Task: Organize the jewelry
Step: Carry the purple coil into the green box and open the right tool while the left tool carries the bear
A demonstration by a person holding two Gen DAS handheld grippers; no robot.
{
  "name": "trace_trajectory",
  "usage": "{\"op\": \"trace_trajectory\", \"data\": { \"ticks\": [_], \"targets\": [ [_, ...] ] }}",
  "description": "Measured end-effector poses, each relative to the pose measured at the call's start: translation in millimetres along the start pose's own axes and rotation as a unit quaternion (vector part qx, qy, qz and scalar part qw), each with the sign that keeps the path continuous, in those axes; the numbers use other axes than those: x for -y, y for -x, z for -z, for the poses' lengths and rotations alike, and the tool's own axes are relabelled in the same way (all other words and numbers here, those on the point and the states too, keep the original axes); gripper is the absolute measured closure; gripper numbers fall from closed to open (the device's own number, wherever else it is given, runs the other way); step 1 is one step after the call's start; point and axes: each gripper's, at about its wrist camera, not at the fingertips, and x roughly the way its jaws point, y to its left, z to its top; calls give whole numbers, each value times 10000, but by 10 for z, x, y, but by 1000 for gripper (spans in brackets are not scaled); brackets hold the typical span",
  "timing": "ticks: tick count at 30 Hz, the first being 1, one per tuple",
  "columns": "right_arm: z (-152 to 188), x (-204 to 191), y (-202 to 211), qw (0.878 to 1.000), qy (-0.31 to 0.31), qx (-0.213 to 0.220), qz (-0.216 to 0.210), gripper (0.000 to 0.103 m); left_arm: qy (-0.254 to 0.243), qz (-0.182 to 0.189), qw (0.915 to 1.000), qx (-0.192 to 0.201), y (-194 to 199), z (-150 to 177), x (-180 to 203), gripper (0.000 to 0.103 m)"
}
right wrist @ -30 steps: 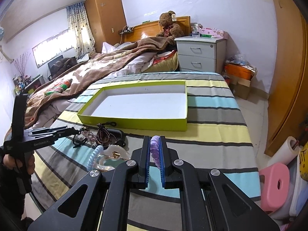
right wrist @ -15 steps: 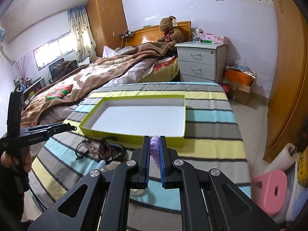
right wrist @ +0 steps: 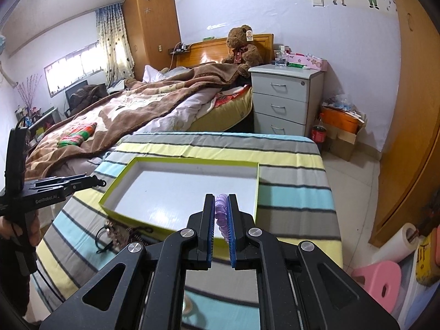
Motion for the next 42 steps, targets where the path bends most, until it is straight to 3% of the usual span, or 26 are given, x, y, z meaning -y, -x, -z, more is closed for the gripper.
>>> {"op": "trace_trajectory", "data": {
  "ticks": [12,22,31,42],
  "targets": [
    [-353,27,-675,9990,277,-343,73,94,79,109,9998,-111,-432,-375,-8,77],
    [-363,47,-1295,9946,525,-857,250,94,70,39,9993,-357,-863,-473,9,77],
    [-275,-74,-1515,9904,836,-1087,179,94,127,-52,9979,-640,-1165,-421,6,77],
    [-227,-163,-1660,9867,999,-1279,105,94,120,-75,9970,-758,-1265,-405,6,77]
  ]
}}
